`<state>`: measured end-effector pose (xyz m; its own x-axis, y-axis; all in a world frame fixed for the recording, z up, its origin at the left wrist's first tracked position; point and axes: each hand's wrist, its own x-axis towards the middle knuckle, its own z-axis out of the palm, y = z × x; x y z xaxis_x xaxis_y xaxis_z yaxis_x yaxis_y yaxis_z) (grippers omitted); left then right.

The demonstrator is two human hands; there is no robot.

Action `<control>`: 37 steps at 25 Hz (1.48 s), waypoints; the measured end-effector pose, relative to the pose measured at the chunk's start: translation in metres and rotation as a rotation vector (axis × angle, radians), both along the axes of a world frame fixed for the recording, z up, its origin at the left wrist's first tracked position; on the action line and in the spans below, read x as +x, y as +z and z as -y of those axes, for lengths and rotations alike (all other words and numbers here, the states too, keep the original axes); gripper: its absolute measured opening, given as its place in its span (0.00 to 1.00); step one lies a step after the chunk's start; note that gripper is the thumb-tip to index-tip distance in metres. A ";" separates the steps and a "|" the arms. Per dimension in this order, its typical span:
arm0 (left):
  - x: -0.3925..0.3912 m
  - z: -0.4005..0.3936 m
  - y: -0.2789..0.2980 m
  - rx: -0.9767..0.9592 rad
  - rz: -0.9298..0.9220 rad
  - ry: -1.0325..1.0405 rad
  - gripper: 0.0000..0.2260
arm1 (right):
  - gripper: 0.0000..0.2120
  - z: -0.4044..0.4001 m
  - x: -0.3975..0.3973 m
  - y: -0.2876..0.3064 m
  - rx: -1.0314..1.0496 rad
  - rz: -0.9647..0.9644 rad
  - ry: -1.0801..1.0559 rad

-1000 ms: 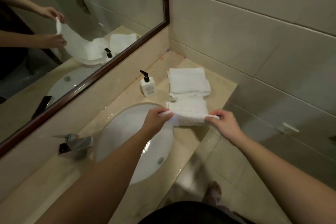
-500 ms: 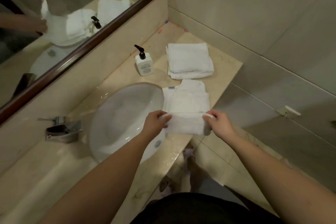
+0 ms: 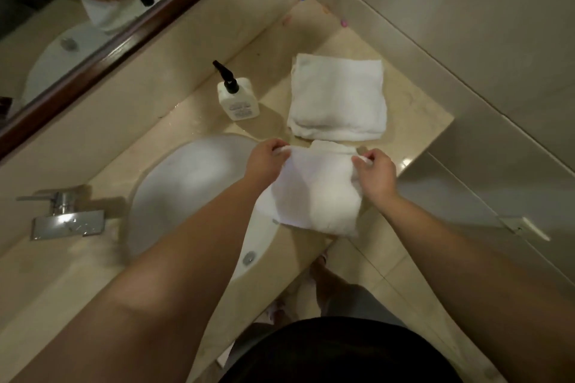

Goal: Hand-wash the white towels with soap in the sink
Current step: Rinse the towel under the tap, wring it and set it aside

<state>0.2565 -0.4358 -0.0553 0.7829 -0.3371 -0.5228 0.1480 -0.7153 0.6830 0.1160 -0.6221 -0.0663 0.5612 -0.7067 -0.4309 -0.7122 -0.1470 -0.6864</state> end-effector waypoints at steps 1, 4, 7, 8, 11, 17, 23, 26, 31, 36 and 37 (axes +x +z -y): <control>0.002 0.005 -0.003 0.020 0.000 0.004 0.09 | 0.08 0.004 0.004 -0.004 0.015 -0.008 -0.019; 0.001 0.010 -0.011 0.077 0.023 0.108 0.15 | 0.08 0.014 0.010 -0.011 0.137 -0.004 -0.077; -0.009 -0.002 -0.027 0.165 -0.123 0.203 0.31 | 0.17 0.013 0.000 -0.012 0.201 0.015 -0.113; -0.013 -0.006 -0.033 0.179 -0.229 0.207 0.37 | 0.20 0.011 -0.005 -0.012 0.187 -0.012 -0.119; -0.021 -0.007 -0.041 0.170 -0.366 0.176 0.40 | 0.26 -0.004 -0.018 -0.021 0.252 -0.085 -0.152; -0.028 -0.003 -0.040 0.153 -0.352 0.214 0.40 | 0.38 -0.042 -0.014 -0.028 0.314 -0.229 -0.373; -0.037 -0.011 -0.026 -0.049 -0.281 0.152 0.25 | 0.17 -0.049 -0.025 -0.019 0.344 -0.035 -0.333; -0.043 -0.016 -0.005 -0.156 -0.265 0.144 0.18 | 0.18 -0.054 -0.034 -0.003 0.315 0.073 -0.316; -0.032 -0.022 0.036 -0.327 -0.162 0.161 0.18 | 0.16 -0.056 -0.021 0.045 0.310 0.255 -0.333; -0.004 -0.002 0.073 -0.458 -0.162 0.190 0.25 | 0.14 -0.025 0.012 0.093 0.204 0.342 -0.280; 0.004 0.008 0.078 -0.471 -0.160 0.190 0.25 | 0.14 -0.015 0.022 0.100 0.170 0.346 -0.264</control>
<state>0.2606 -0.4437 0.0232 0.7762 -0.4240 -0.4666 0.3738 -0.2865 0.8821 0.1383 -0.6069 0.0337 0.5025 -0.7803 -0.3724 -0.4354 0.1437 -0.8887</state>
